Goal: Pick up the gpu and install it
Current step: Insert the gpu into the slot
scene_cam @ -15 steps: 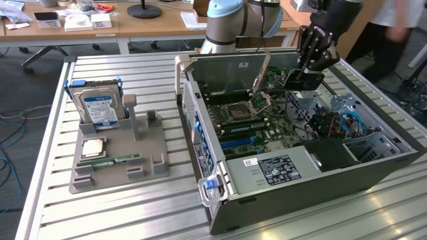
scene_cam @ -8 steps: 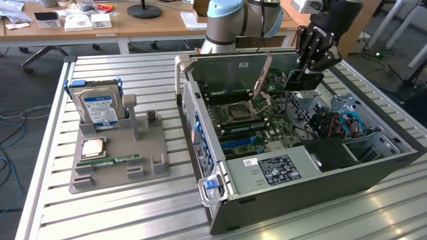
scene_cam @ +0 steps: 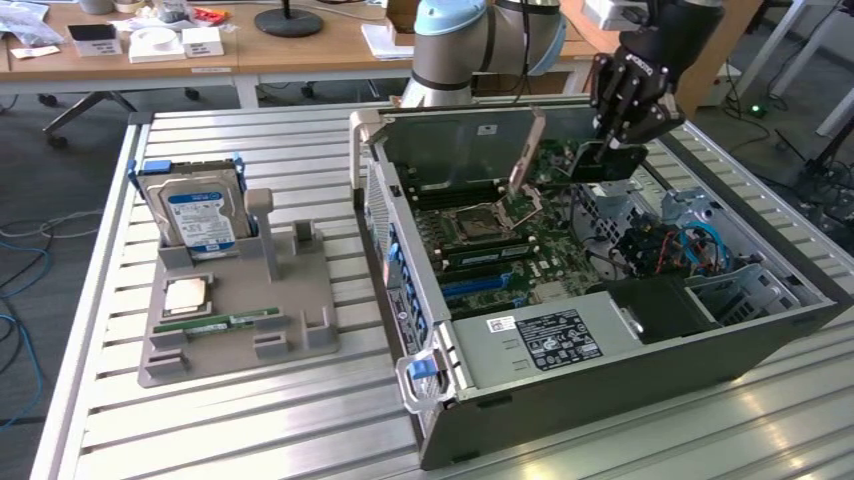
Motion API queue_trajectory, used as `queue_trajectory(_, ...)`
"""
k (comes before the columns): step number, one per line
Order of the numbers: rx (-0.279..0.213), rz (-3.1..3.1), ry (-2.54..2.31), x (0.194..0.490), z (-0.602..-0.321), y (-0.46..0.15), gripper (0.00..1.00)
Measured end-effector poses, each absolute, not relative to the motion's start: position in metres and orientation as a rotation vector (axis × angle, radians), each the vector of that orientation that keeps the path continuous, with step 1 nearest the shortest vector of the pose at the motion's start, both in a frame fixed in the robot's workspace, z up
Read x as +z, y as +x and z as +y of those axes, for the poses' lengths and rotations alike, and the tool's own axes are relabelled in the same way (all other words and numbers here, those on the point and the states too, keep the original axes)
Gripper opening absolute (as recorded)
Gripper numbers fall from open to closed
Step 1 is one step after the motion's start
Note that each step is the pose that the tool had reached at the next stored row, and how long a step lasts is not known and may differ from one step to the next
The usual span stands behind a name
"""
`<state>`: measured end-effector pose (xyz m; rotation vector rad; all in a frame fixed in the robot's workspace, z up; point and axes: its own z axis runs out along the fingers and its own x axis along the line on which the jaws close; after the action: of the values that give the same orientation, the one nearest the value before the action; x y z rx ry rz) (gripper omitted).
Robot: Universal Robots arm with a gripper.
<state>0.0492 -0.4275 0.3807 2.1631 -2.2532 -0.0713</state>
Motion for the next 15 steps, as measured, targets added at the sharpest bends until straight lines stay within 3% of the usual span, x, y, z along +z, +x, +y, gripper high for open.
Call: queue_trajectory(15,-0.050,-2.229,2.208,0.3797,-0.4274,0.0465,0.26)
